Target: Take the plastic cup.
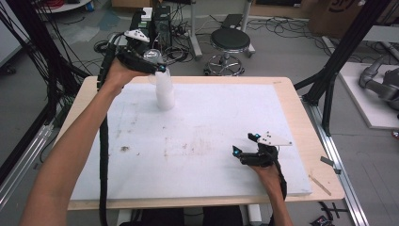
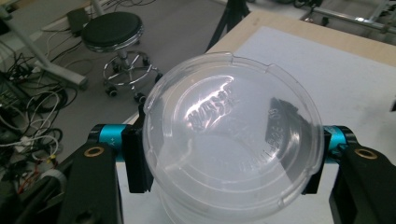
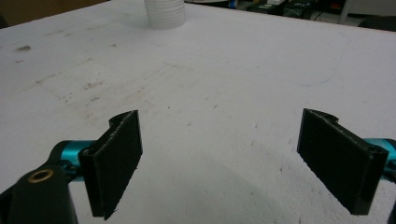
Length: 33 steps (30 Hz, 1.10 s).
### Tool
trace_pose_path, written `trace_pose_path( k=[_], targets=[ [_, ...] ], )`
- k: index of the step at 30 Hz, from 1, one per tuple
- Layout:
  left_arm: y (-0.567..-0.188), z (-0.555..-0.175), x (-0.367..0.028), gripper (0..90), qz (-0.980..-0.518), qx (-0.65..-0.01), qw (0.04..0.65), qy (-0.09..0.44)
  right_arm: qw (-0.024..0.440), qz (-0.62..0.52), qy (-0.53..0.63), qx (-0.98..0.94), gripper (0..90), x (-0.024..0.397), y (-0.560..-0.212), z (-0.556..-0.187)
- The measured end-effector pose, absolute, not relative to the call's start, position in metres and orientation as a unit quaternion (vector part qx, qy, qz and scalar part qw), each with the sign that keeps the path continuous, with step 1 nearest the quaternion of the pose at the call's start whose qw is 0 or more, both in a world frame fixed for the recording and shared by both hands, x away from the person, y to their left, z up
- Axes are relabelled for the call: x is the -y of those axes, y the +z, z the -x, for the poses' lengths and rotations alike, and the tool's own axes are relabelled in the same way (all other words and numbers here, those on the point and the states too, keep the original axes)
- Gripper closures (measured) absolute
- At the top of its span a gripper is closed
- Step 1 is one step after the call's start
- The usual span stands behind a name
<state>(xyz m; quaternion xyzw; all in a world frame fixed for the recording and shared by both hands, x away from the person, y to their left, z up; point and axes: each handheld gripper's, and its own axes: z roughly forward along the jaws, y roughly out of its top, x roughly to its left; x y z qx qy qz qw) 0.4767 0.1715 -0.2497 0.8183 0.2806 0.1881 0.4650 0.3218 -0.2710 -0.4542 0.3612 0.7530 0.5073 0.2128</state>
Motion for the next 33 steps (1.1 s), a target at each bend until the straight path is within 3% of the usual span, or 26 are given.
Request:
trace_pose_path(
  k=[18,33],
  targets=[
    [-0.285,-0.382,-0.155,37.6,-0.813,-0.157,0.541,0.146,0.202,-0.364,0.506,-0.755,14.0,0.272,-0.454,-0.323],
    [-0.342,-0.331,-0.150,37.7,-0.782,-0.118,0.606,0.089,0.203,-0.362,0.507,-0.756,14.0,0.271,-0.454,-0.324]
  ],
)
